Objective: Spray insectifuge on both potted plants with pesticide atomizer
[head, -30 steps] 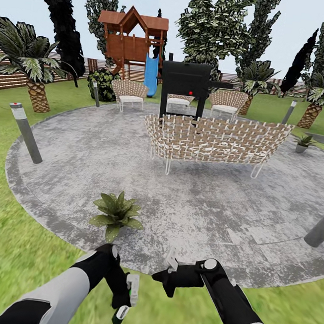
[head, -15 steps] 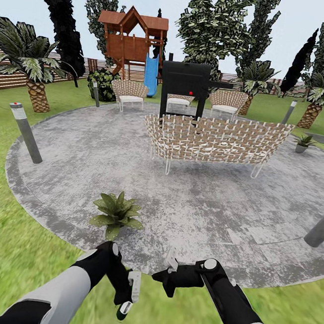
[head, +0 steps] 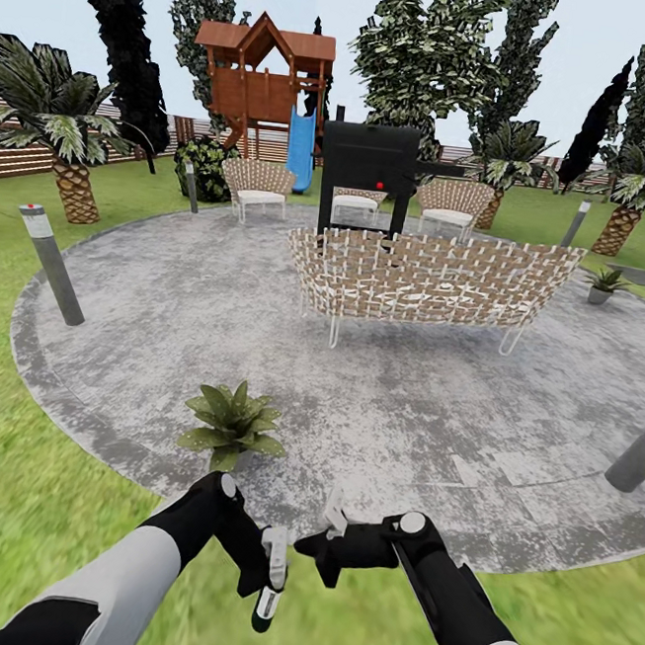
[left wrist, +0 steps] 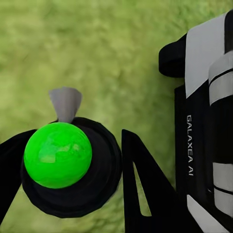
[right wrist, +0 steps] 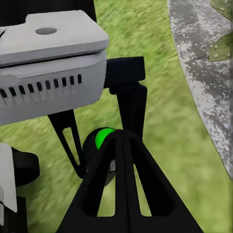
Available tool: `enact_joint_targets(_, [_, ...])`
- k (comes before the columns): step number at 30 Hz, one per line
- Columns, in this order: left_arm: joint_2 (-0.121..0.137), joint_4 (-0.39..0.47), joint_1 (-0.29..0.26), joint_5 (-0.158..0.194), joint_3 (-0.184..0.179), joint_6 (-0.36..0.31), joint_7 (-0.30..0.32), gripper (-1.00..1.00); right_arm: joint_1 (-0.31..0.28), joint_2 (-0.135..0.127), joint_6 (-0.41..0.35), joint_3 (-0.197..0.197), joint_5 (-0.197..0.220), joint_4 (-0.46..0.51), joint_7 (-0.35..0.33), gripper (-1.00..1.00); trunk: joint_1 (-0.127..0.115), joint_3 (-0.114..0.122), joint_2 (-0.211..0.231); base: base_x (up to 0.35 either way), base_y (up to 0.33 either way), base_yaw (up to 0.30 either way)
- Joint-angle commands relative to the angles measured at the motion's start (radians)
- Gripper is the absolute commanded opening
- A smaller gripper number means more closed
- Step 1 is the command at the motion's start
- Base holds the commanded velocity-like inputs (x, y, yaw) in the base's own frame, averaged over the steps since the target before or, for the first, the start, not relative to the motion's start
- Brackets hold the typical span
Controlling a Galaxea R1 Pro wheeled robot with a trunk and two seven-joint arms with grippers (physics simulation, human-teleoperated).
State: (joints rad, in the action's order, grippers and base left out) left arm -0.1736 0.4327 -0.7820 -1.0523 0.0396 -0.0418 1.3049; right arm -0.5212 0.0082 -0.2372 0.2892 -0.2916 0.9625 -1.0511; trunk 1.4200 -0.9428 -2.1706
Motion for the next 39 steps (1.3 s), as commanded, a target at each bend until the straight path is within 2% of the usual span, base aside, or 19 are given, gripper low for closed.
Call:
enact_joint_targets(1, [-0.001, 0.001, 0.000, -0.006, 0.005, -0.001, 0.005, -1.00, 0.000, 0.000, -0.010, -0.001, -0.003, 0.003, -0.004, -1.00, 0.000, -0.001, 0.000, 0.000, 0.000, 0.000])
enact_joint_targets(4, [-0.001, 0.001, 0.000, -0.006, 0.005, 0.040, 0.028, -1.00, 0.000, 0.000, -0.010, -0.001, -0.003, 0.004, -0.004, -1.00, 0.000, -0.001, 0.000, 0.000, 0.000, 0.000])
enact_joint_targets(7, [-0.001, 0.005, 0.000, 0.005, 0.005, 0.054, 0.058, -1.00, 0.000, -0.001, -0.010, -0.001, -0.003, 0.004, -0.004, -1.00, 0.000, -0.001, 0.000, 0.000, 0.000, 0.000])
enact_joint_targets(10, [-0.001, 0.044, 0.000, 0.045, 0.005, 0.057, 0.085, -1.00, 0.000, -0.001, -0.010, -0.001, -0.003, 0.004, -0.004, -1.00, 0.000, -0.001, 0.000, 0.000, 0.000, 0.000])
enact_joint_targets(13, [-0.001, 0.057, 0.000, 0.067, 0.005, 0.057, 0.109, -1.00, 0.000, -0.001, -0.010, -0.001, -0.003, 0.004, -0.004, -1.00, 0.000, -0.001, 0.000, 0.000, 0.000, 0.000])
enact_joint_targets(18, [-0.001, 0.093, 0.000, 0.073, 0.005, 0.056, 0.115, -1.00, 0.000, -0.001, -0.010, -0.001, -0.003, 0.004, -0.004, -1.00, 0.000, -0.001, 0.000, 0.000, 0.000, 0.000])
enact_joint_targets(28, [-0.001, 0.099, 0.000, 0.073, 0.005, 0.055, 0.114, -1.00, 0.000, -0.001, -0.010, -0.001, -0.003, 0.004, -0.004, -1.00, 0.000, -0.001, 0.000, 0.000, 0.000, 0.000])
enact_joint_targets(32, [-0.001, 0.097, 0.000, 0.057, 0.007, 0.051, 0.113, -1.00, 0.000, -0.002, -0.010, -0.001, -0.003, 0.004, -0.004, -1.00, 0.000, -0.001, 0.000, 0.000, 0.000, 0.000])
enact_joint_targets(33, [-0.001, 0.097, 0.000, 0.041, 0.008, 0.048, 0.113, -1.00, 0.000, -0.002, -0.009, -0.001, -0.003, 0.004, -0.004, -1.00, 0.000, -0.001, 0.000, 0.000, 0.000, 0.000])
enact_joint_targets(35, [-0.001, 0.098, 0.000, -0.015, 0.009, 0.033, 0.113, -1.00, 0.000, -0.002, -0.009, -0.001, -0.003, 0.004, -0.004, -1.00, 0.000, -0.001, 0.000, 0.000, 0.000, 0.000])
enact_joint_targets(36, [0.005, 0.097, 0.000, -0.060, 0.010, 0.021, 0.111, -1.00, 0.000, -0.002, -0.009, -0.001, -0.003, 0.004, -0.004, -1.00, 0.000, -0.001, 0.000, 0.000, 0.000, 0.000])
enact_joint_targets(37, [0.026, 0.097, 0.000, -0.093, 0.011, 0.013, 0.110, -1.00, 0.000, -0.002, -0.009, -0.001, -0.002, 0.003, -0.004, -1.00, 0.000, -0.001, 0.000, 0.000, 0.000, 0.000])
enact_joint_targets(39, [0.077, 0.096, 0.000, -0.121, 0.012, 0.006, 0.108, -1.00, 0.000, -0.006, -0.009, -0.002, 0.000, 0.003, -0.004, -1.00, 0.000, -0.001, 0.000, 0.000, 0.000, 0.000])
